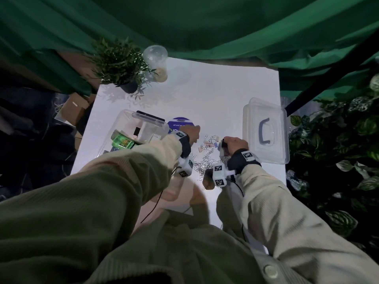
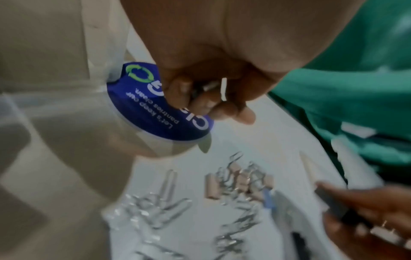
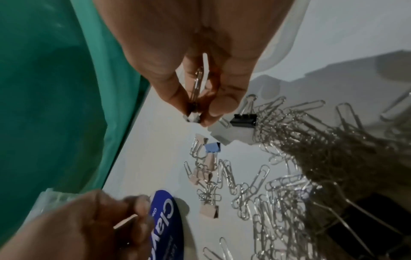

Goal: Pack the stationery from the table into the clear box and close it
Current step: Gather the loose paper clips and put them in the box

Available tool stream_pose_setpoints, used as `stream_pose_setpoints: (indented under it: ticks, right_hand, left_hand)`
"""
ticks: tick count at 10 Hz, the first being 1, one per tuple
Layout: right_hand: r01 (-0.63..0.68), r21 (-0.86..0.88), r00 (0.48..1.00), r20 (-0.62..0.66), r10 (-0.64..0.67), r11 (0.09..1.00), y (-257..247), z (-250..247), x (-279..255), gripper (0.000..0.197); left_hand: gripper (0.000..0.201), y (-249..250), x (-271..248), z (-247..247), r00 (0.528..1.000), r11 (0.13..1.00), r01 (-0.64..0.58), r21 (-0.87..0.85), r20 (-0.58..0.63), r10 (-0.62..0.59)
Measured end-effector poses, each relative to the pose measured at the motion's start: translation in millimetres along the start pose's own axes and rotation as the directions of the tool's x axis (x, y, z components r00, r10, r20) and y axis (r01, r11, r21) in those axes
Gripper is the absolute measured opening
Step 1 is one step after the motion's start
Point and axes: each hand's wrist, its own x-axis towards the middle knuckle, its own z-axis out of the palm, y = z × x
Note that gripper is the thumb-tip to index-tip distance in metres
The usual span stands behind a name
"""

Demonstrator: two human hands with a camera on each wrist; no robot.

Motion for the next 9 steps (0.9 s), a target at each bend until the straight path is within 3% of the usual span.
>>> stream_pose_setpoints:
  ticks: [1,2,4,5,7,8,9]
  right_hand:
    - [-0.031,-0.14,0.998,0.043,0.038,0.99,1,-1,-1,0.036]
    - [-0.092,-0.019,0.995,-0.026,0.091,0.996,13,6,12,0.041]
    - [0.014,-0.367,0.989,-0.13,-0.067,0.93,5,3,4,0.034]
    - [0.069,-0.496,0.975,-0.151,-0.164,0.866,2,7,-5,0.019]
    - [0.188,-0.696,0.948,-0.057,-0.314,0.693,14,23,0,0.027]
    - [0.216,-0.748,0.937,-0.022,-0.348,0.628,20,30,2,0.024]
    - [0.225,-0.75,0.928,-0.029,-0.372,0.622,24,34,4,0.019]
  left_hand:
    - [0.027,-11,-7,16,0.985,0.938,-0.143,0.316,-0.052,0.167]
    - [0.033,-20,-9,29,0.968,0.882,-0.226,0.413,-0.002,0.249]
    - [0.029,-21,-8,39,0.978,0.859,-0.189,0.475,0.012,0.208]
    - [0.026,-20,-7,38,0.981,0.893,-0.174,0.414,-0.002,0.192]
    - [0.02,-7,-4,19,0.989,0.969,-0.115,0.22,-0.063,0.131]
    - [0.02,1,3,11,0.993,0.972,-0.115,0.203,0.051,0.107]
    - [0.023,4,14,7,0.989,0.978,-0.133,0.158,0.082,0.121]
